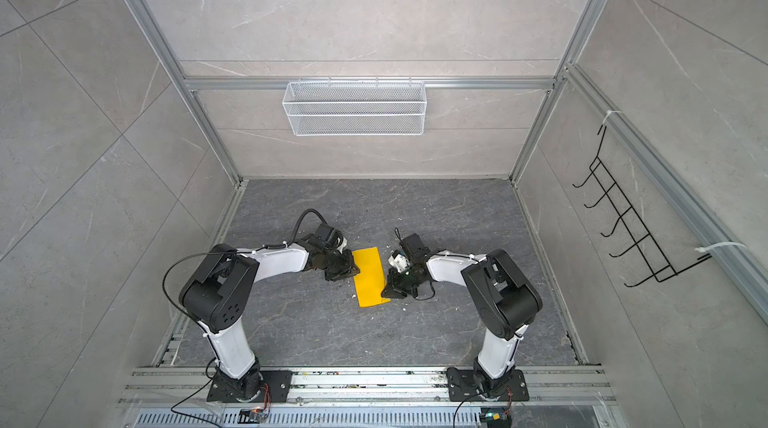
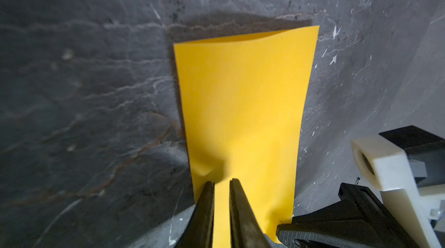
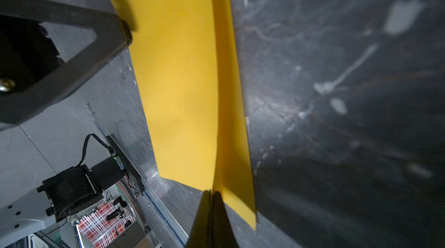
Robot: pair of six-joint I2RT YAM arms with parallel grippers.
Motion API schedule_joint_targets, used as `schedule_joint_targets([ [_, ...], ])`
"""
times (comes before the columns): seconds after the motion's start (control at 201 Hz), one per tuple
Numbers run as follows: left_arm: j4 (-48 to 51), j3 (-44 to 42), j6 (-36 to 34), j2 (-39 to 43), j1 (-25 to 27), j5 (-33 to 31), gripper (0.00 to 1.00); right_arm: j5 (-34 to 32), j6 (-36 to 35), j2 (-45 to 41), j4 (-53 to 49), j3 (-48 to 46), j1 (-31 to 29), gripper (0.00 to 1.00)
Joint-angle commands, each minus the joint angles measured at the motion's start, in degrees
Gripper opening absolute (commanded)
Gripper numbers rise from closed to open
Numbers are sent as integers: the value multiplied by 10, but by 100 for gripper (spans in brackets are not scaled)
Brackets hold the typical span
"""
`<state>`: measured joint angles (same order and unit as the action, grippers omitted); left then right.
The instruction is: Fold a paper plane with a square sheet of paper (pick it up from the middle)
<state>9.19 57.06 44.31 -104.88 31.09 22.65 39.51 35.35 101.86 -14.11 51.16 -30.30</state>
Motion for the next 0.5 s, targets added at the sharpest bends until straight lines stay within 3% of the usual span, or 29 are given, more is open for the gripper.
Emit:
schedule_joint_targets([
  [0.0, 7, -10, 2, -14, -2, -9, 17, 6, 20, -11, 22, 20, -2, 4],
  [0.498, -1, -29, 16, -14, -1, -18, 17, 6, 69, 33, 107, 49, -33, 4],
])
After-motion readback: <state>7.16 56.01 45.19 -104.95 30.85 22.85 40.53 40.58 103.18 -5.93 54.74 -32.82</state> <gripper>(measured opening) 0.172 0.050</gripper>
